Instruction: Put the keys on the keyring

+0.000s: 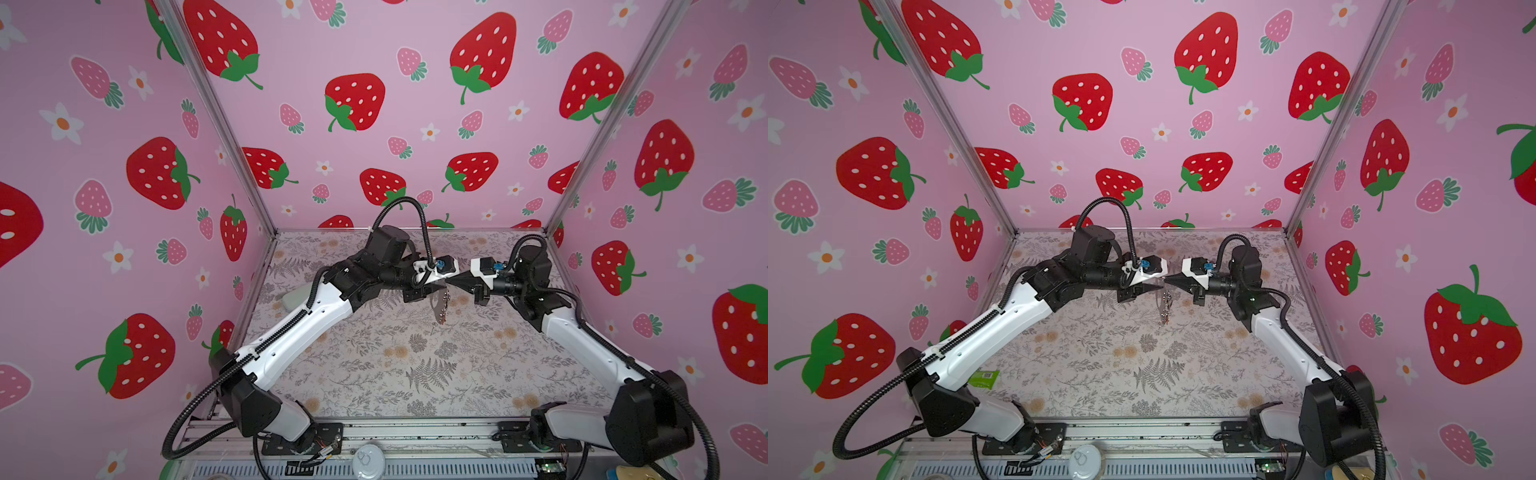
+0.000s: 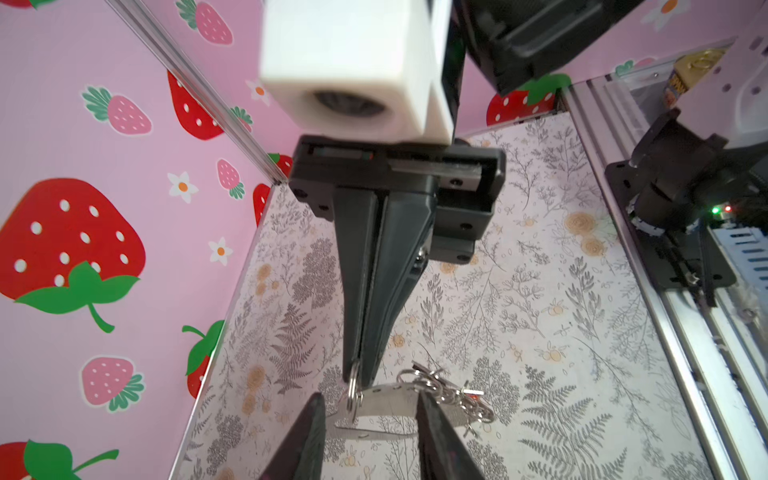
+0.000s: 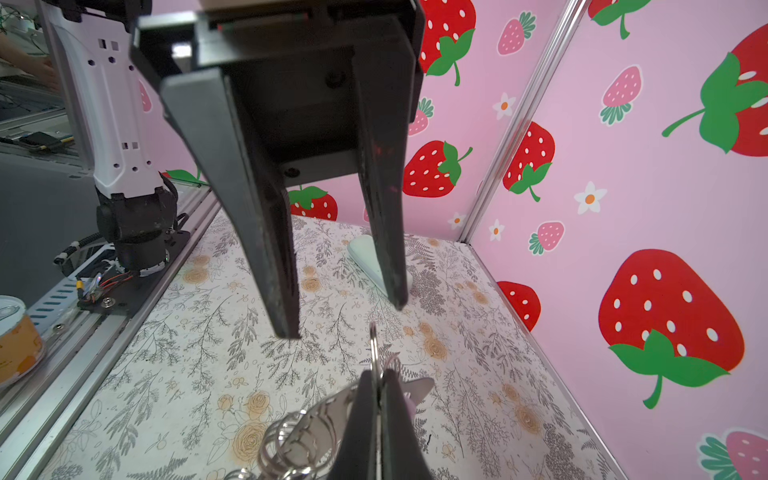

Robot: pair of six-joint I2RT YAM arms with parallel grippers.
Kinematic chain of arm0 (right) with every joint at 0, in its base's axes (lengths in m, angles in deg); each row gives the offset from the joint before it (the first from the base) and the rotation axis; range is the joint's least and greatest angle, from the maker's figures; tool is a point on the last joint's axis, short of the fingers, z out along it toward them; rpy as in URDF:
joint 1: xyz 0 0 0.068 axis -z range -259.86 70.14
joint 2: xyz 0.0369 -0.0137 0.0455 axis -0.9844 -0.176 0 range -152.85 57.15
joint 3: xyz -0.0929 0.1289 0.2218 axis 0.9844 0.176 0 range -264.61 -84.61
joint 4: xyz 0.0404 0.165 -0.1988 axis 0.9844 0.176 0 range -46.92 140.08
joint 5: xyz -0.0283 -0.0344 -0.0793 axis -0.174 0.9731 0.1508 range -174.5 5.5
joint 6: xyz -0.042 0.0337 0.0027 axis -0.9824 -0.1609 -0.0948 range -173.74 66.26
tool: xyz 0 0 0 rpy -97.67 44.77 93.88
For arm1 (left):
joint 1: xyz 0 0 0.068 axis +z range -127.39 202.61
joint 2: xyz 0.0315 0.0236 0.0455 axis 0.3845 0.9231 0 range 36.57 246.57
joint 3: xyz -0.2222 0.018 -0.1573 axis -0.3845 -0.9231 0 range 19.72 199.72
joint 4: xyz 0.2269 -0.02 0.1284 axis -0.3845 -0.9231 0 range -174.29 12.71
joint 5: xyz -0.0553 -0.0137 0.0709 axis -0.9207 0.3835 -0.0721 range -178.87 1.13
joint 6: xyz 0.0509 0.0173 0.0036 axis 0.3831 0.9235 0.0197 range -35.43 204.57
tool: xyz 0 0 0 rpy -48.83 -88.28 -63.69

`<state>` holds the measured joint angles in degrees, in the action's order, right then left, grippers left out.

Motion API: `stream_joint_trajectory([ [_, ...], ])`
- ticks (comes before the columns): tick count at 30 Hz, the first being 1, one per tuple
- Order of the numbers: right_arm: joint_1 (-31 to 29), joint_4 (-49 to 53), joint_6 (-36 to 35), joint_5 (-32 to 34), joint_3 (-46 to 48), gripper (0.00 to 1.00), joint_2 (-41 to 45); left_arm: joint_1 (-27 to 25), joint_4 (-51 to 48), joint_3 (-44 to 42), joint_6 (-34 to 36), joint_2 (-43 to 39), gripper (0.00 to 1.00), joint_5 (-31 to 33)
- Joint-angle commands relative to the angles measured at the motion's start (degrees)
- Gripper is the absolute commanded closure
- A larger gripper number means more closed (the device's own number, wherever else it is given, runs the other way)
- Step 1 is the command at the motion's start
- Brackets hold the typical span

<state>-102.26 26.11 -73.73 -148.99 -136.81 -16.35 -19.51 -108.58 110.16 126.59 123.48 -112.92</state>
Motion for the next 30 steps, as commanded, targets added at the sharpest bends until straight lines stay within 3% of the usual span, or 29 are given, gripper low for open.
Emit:
stream_joint_trajectory([
  [1,-0.46,2.50,-2.88,0.48,-1.98,1.00,0.76,-0.48,-3.94,4.34,1.25,0.96,0.60,1.69],
  [8,-0.81,4.23,-4.33,0.92,-1.94,1.00,0.92,-1.46,-4.54,6.29,1.21,3.19,0.60,3.40],
  [14,-0.85,4.22,-4.54,1.12,-1.94,1.00,1.16,-1.68,-5.73,7.98,1.65,4.74,0.70,3.47],
  [22,-0.83,3.99,-4.58,0.77,-2.02,1.00,1.26,-1.64,-7.03,9.42,1.88,6.04,0.76,3.58],
  [30,-0.81,3.47,-4.53,0.85,-1.87,1.00,1.16,-1.64,-6.68,10.01,2.10,6.32,0.93,2.37],
])
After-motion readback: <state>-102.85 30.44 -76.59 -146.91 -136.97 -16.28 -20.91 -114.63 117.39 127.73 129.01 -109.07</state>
